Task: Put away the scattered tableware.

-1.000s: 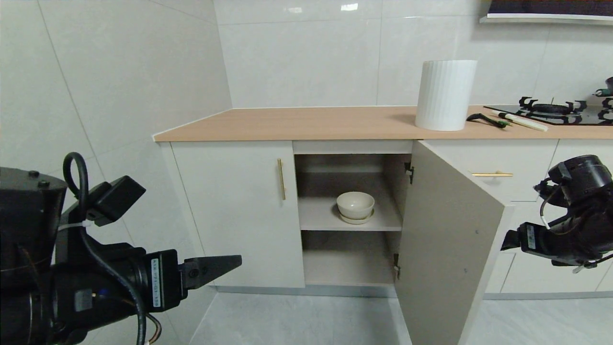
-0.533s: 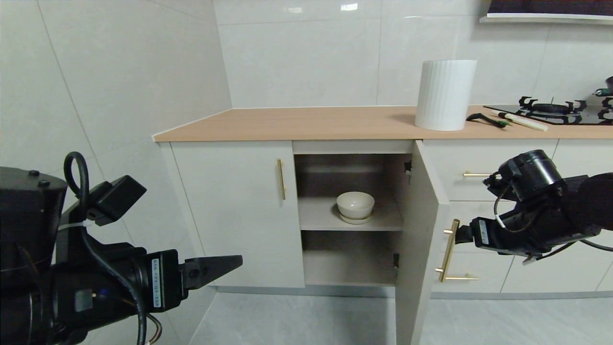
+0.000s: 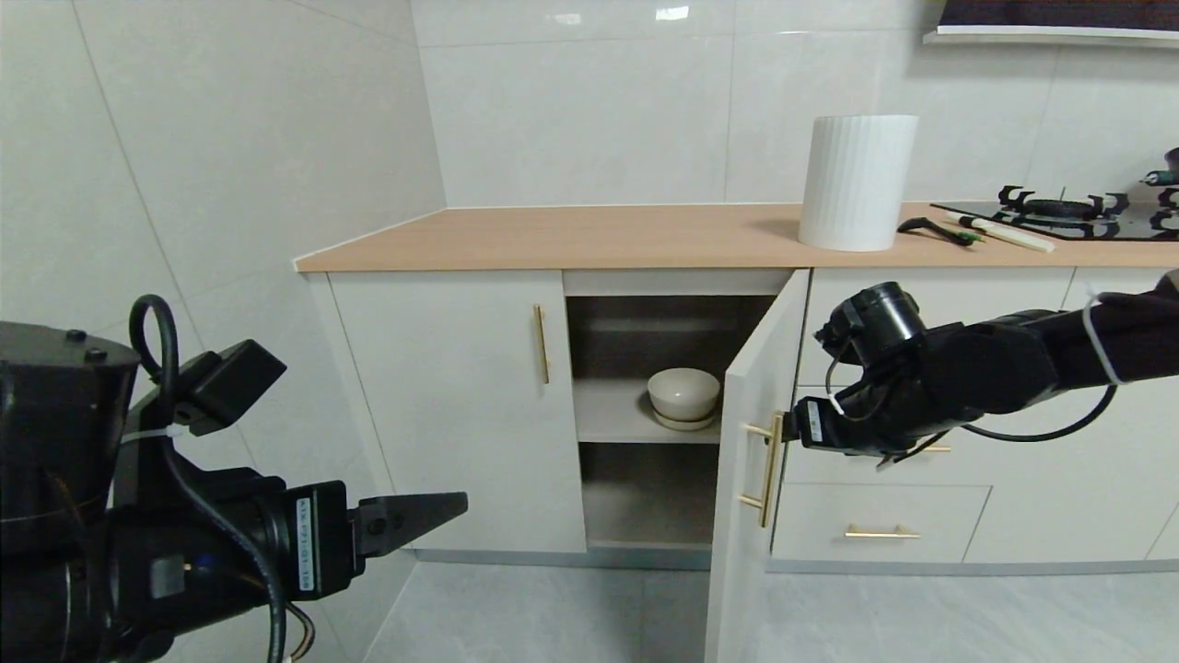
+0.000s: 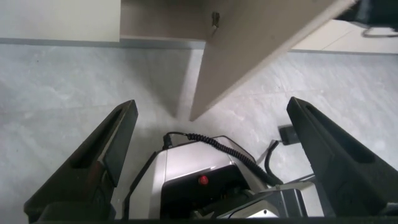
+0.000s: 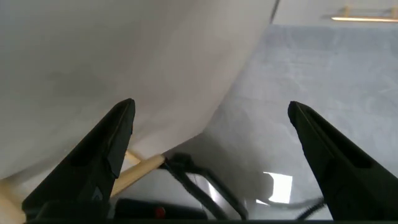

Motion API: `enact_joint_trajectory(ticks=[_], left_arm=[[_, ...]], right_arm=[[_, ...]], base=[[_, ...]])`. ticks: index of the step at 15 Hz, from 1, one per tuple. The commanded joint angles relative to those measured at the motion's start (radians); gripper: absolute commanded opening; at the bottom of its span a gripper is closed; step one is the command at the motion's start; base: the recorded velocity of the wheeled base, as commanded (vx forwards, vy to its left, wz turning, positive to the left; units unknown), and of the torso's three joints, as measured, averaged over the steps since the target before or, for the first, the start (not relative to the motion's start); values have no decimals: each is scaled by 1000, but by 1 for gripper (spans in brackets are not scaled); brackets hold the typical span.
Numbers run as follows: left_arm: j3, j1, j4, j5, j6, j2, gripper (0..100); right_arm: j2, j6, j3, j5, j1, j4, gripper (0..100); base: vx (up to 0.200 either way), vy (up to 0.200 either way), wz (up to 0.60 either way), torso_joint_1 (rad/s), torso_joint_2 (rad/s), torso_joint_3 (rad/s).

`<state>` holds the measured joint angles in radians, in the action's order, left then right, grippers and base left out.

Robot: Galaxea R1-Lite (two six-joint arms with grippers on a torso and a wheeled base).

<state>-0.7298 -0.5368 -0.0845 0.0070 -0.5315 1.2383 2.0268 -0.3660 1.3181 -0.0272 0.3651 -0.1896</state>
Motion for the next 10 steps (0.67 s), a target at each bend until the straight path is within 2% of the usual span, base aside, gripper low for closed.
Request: enact_joint_trajectory(ticks=[1,3,10], left_arm=[[0,0,0,-1,1,4,100],[0,0,0,1,1,4,100],[0,0,0,1,1,10,100]], right_arm=[[87,-16,21,-2,29,32,100],[122,-87,21,-5,55,99,100],[182,-222,30,-7,63,280,100]], base=[[0,0,0,0,0,0],[0,0,0,0,0,0],[0,0,0,0,0,0]])
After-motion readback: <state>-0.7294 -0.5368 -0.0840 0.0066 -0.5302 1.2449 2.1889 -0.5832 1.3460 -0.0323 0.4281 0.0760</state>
